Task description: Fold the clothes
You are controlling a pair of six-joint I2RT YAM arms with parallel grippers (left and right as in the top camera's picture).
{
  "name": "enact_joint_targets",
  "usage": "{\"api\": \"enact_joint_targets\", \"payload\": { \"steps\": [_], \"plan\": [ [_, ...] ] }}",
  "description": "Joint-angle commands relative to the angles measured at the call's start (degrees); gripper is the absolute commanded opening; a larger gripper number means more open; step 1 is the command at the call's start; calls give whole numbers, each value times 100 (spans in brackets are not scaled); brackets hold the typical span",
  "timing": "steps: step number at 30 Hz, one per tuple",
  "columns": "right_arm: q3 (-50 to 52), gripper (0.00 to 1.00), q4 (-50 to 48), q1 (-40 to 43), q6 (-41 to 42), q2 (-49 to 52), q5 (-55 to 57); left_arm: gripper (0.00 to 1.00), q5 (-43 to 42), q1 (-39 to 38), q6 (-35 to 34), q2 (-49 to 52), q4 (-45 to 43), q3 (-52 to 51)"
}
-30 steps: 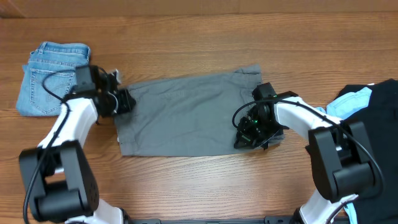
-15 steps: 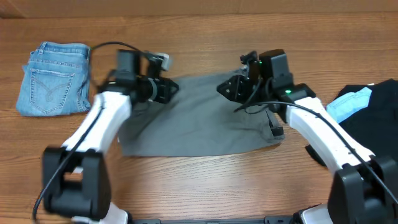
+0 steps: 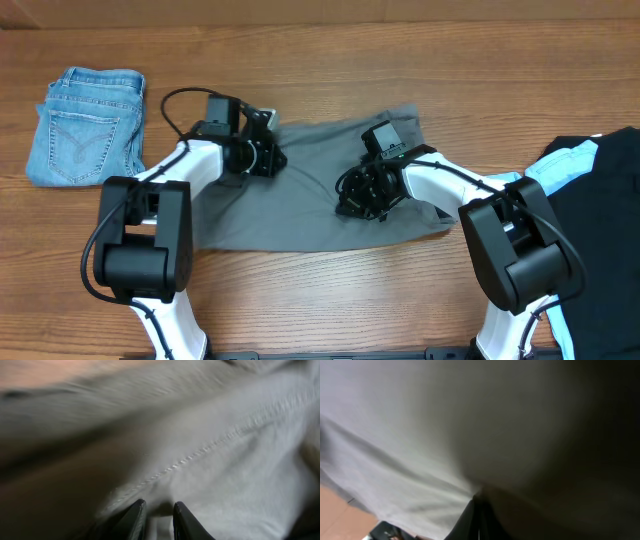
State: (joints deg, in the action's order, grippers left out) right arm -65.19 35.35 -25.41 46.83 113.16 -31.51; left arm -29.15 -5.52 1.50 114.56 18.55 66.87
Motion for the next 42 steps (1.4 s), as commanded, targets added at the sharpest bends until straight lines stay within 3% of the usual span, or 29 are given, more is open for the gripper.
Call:
{"api": "enact_joint_targets", "payload": {
  "steps": [1,6,11,15,21,24,30,35,42],
  "plan": [
    [181,4,573,-4,385,151,339,24,400,525,-153,177,-35,291],
    [190,4,776,-4,142,138,184,26,92,1069,-149,155,697,1121],
    [173,14,391,-4,-1322,-173,-348,33,-649,1443,470,15,2540,2404],
    [168,21,59,7,-2347,-835,-144,34,-623,1373,1082,-339,3718,2918],
    [168,26,302,407,-2400,-2135,927,45,-645,1333,1099,-1174,4478,3018],
    [168,33,798,999,-1969,-2673,1163,46,-632,1333,1102,-1639,4795,3016],
    [264,38,1443,2251,-2559,-2643,1307,46,-605,1080,1226,-2017,5582,2946],
    [431,47,1438,2323,-2927,-2124,1908,48,-378,632,1174,-2006,5327,2098],
    [466,47,1589,2323,-2927,-1434,2312,52,-341,249,758,-1987,3991,258]
  ]
}}
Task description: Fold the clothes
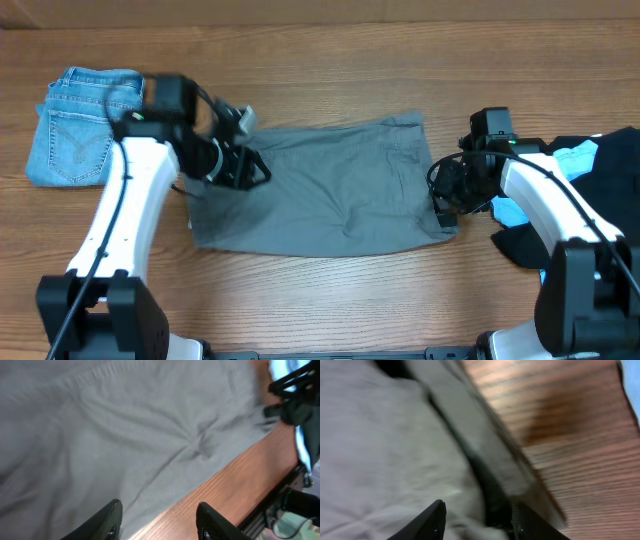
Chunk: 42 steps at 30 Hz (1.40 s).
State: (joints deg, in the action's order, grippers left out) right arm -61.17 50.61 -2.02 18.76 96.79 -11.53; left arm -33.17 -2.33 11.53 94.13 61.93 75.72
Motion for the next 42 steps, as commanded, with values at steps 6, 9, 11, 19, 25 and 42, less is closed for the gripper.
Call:
{"api": "enact_joint_targets", "payload": {
  "steps": [6,9,11,19,25,42],
  "plan": [
    [205,16,402,-20,-37,533,232,54,81,-74,-452,138,-1283,-1648],
    [136,4,802,166,911,485,863,54,214,-70,-492,138,-1401,-1749],
    [109,4,942,352,1272,411,892,54,271,-70,-520,138,-1401,-1749],
    [66,25,964,763,398,240,-424,45,330,-66,-577,138,-1351,-1746],
    [-179,37,911,761,2,-422,-483,51,-26,179,-592,131,-664,-1290],
    [-216,66,372,-310,-1189,-1244,-1899,100,2159,1749,-1753,140,68,-472]
  ]
}}
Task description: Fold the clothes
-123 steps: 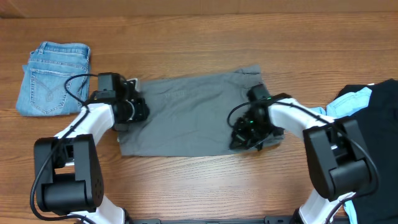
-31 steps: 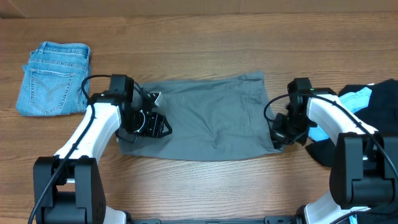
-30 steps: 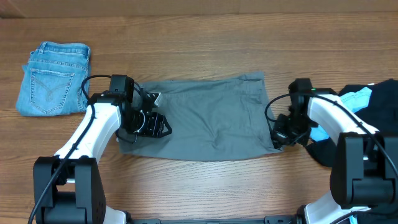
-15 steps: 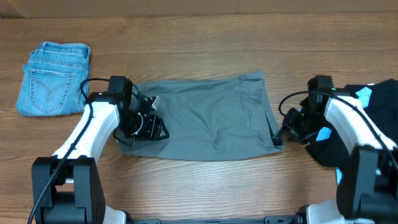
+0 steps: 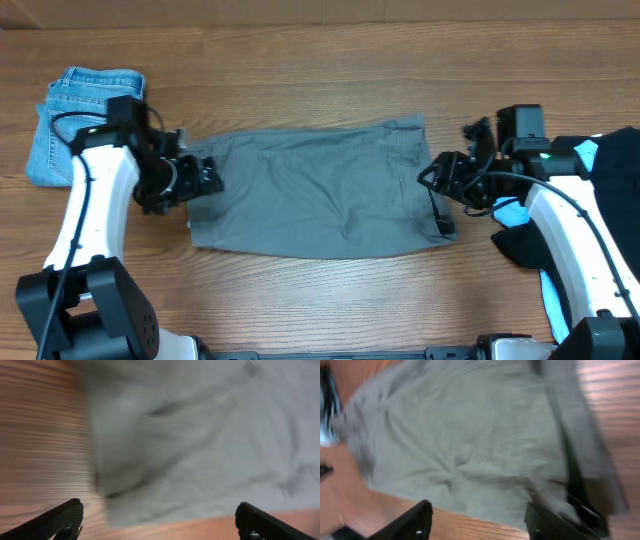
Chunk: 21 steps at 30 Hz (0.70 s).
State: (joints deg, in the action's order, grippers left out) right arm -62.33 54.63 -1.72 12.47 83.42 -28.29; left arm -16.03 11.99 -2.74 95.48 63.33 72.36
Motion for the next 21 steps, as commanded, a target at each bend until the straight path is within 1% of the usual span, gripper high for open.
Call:
{"api": "enact_joint_targets", "payload": {
  "steps": [1,3,4,5,7,8,10,14,17,21],
  "plan": [
    [-101,66,-22,-485,-588,140,-177,100,315,448,-245,7,-136,-234],
    [-101,65,-83,-723,-586,256,-173,100,-50,675,-37,15,-317,-466],
    [-101,60,-136,-807,-542,315,-107,100,-284,776,66,24,-437,-592],
    [-98,50,-216,-885,-354,400,125,100,-498,863,144,44,-551,-717],
    [-96,43,-352,-975,-4,579,603,100,-717,994,166,92,-761,-960],
    [-92,37,-420,-994,74,702,785,100,-791,1032,166,127,-911,-1104],
    [-72,27,-557,-1001,83,927,826,100,-824,1049,166,221,-1257,-1327],
    [-68,20,-824,-1001,-13,1414,769,100,-831,986,120,553,-1954,-1576],
    [-68,11,-942,-1003,-28,1714,581,100,-955,927,105,940,-2194,-1587],
    [-68,9,-951,-1038,-26,1899,573,100,-977,809,105,1451,-2382,-1587]
  ]
}}
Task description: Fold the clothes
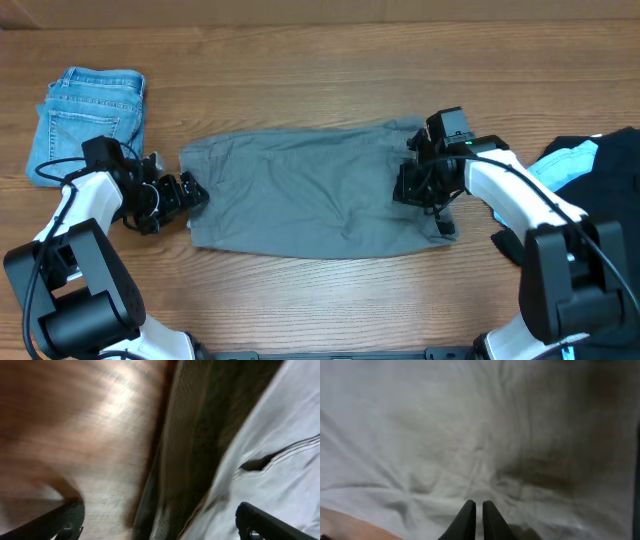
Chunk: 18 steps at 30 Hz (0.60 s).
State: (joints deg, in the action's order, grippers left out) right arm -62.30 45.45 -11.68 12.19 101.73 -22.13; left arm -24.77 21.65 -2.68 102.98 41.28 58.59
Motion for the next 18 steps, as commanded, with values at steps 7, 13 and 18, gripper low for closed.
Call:
{"api": "enact_joint_targets", "payload": {
  "steps": [7,13,18],
  "plan": [
    [-70,9,-44,-48,4,74,4,86,-323,-382,101,1300,-446,-210],
    [-70,8,-37,-48,2,74,24,75,-264,-597,103,1521,-616,-212],
    [-70,8,-37,-48,4,74,24,65,-160,-675,308,1532,-614,-212]
  ]
}}
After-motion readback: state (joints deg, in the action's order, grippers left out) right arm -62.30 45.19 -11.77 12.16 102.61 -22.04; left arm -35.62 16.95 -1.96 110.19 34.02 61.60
